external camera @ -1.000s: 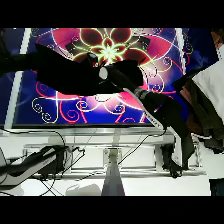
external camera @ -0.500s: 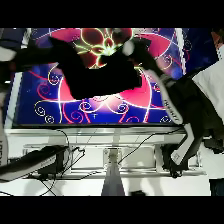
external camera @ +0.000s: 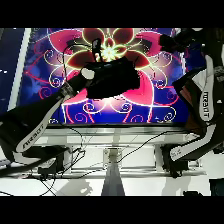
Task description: Fold the clothes and pants, and hang the long-sleeved shirts on hangers.
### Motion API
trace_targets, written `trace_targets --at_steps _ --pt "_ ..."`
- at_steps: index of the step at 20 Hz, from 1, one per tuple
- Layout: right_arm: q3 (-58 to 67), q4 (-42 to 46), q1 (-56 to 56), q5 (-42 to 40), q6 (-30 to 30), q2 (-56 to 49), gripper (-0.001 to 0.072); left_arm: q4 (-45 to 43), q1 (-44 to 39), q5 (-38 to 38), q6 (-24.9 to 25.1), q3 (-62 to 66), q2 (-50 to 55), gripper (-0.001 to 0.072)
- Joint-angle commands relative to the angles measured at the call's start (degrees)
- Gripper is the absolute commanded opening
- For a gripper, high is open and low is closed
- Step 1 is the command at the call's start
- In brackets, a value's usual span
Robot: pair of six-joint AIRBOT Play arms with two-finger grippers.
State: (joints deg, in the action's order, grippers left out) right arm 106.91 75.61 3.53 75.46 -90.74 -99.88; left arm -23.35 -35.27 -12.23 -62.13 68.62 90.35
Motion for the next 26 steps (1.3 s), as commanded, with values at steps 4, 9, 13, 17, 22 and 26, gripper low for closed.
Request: trace_targets --at_steps 4,9,13,17,22,26 --pt "-13.57 -10.36 7.54 -1.81 15.74 0.28 0.0019 -13.90 4.61 2.51 0.04 0.04 -4.72 0.0699" --pt "-24.13 -34.01 3.28 -12.70 15.65 -3.23 0.0718 -21.24 10.60 -3.17 0.02 0.04 -8.87 0.0697" --pt "-24.02 -38.73 -4.70 -17.09 7.82 -8.33 0.0717 -21.22 12.61 -9.81 0.02 0.04 -8.96 0.0697" --pt "-20.68 -47.10 -8.61 -17.84 8.17 -11.28 0.0715 -21.22 12.48 -14.21 0.02 0.04 -8.96 0.0697" --pt "-18.71 -39.82 -12.85 -17.66 8.22 -12.33 0.0680 -21.22 12.50 -15.15 0.02 0.04 -8.96 0.0697" --pt "-18.71 -32.57 -17.05 -17.40 6.78 -13.33 0.0528 -23.37 12.85 -16.83 0.02 0.04 -9.07 0.0696"
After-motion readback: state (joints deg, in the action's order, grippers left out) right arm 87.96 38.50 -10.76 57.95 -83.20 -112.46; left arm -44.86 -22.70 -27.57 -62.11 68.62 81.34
